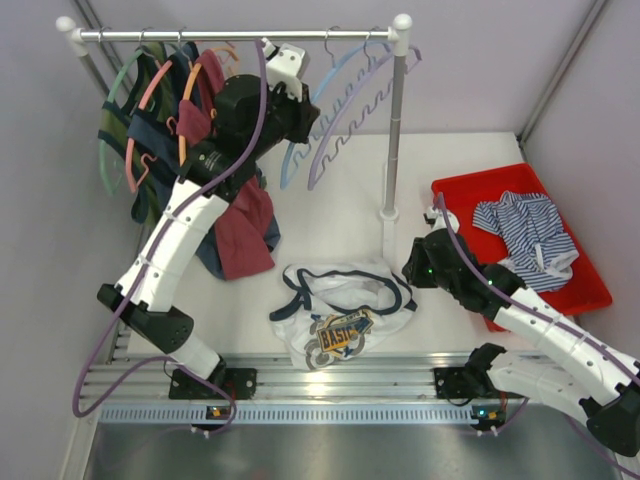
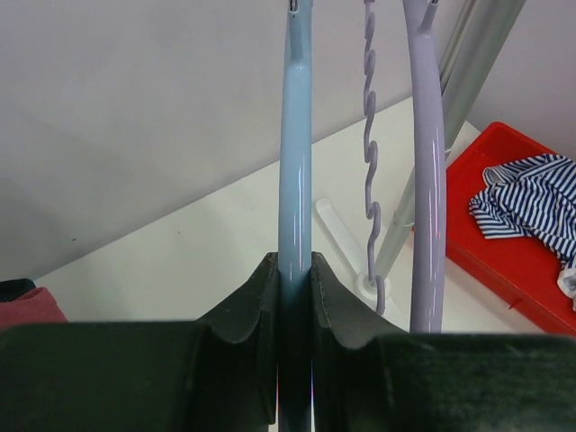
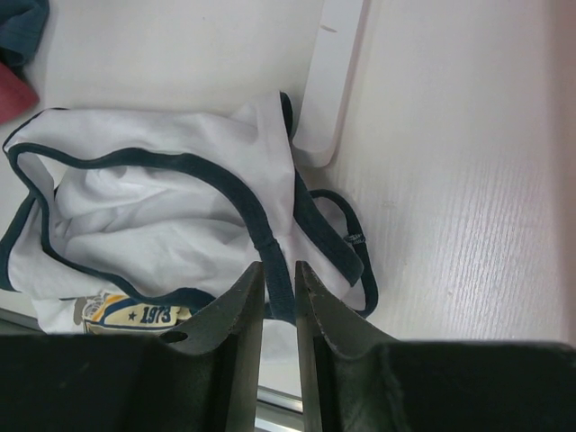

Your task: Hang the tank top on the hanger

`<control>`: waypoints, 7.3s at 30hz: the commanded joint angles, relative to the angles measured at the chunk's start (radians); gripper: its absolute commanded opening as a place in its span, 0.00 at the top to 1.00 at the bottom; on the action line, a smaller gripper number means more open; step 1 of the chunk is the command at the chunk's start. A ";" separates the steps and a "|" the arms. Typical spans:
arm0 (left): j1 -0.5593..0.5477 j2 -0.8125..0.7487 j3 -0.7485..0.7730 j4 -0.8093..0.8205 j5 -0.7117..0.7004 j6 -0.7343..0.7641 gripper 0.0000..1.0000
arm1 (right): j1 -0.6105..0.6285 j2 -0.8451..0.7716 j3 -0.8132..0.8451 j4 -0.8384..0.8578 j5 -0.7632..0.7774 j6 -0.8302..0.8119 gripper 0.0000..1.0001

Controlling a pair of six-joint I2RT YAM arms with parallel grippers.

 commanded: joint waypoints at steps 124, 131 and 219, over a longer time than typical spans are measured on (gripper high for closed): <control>-0.221 -0.882 -1.112 -0.005 0.343 -0.108 1.00 | 0.245 0.068 0.116 -0.082 0.136 -0.019 0.99; -0.223 -0.916 -1.209 0.113 0.408 -0.112 1.00 | 0.243 0.042 0.161 -0.107 0.179 -0.002 0.98; -0.232 -0.471 -1.331 0.758 0.533 -0.129 0.66 | 0.406 0.057 -0.019 0.316 0.429 -0.108 1.00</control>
